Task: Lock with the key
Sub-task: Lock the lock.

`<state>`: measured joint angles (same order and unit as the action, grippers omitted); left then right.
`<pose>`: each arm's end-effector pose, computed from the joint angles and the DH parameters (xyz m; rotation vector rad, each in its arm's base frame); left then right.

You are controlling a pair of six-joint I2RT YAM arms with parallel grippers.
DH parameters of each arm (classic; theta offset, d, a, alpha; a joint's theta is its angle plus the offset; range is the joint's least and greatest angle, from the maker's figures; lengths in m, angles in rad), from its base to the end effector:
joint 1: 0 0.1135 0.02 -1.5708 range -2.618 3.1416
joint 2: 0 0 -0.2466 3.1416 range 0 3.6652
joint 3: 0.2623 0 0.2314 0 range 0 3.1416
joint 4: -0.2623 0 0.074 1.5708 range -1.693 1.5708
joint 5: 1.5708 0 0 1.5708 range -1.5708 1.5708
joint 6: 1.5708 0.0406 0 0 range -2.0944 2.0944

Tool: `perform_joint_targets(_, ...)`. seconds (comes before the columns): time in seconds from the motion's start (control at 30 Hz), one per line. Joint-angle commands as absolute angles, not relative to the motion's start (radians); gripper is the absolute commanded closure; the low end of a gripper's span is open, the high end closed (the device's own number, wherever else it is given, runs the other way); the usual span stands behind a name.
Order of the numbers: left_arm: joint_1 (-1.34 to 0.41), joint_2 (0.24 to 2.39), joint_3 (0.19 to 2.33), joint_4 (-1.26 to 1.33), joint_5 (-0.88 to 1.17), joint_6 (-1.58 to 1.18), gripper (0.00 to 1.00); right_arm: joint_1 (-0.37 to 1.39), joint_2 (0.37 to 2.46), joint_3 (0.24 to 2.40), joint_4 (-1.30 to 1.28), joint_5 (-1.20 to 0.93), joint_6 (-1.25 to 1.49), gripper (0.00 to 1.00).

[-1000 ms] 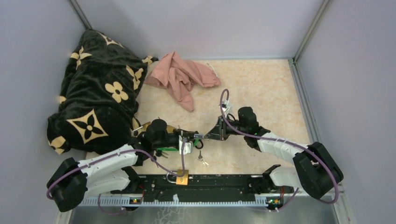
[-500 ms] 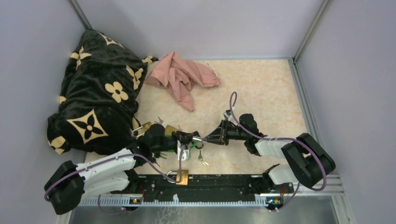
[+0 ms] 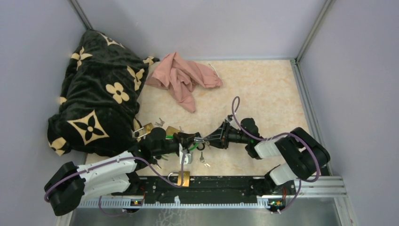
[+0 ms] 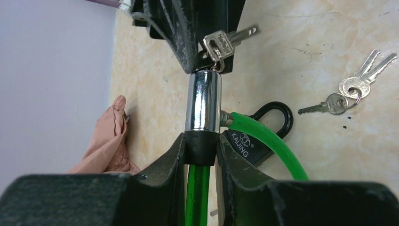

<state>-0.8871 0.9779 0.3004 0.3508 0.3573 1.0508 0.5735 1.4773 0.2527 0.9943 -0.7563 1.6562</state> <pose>0.1154 -0.1641 0.1887 1.6757 0.8577 -0.2265 0.1781 0.1482 0.1455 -0.5596 -2.3239 -2.0214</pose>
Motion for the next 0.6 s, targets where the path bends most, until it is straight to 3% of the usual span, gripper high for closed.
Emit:
perform_joint_targets(0.0,-0.907,0.99,0.262,0.217,0.413,1.023,1.0,0.602,1.371,0.348,0.809,-0.776,1.485,0.69)
perform_joint_targets(0.23,-0.904,0.991,0.27,0.21,0.42,1.003,1.0,0.565,1.224,0.44,0.251,-0.704,1.117,0.55)
perform_joint_targets(0.33,-0.904,0.994,0.27,0.215,0.42,1.002,1.0,0.532,1.181,0.457,0.066,-0.662,0.998,0.4)
perform_joint_targets(0.47,-0.904,0.994,0.273,0.215,0.416,0.999,1.0,0.508,1.117,0.495,-0.177,-0.51,0.845,0.34)
perform_joint_targets(0.57,-0.901,0.992,0.277,0.211,0.411,0.986,1.0,0.553,1.01,0.544,-0.286,-0.35,0.741,0.39)
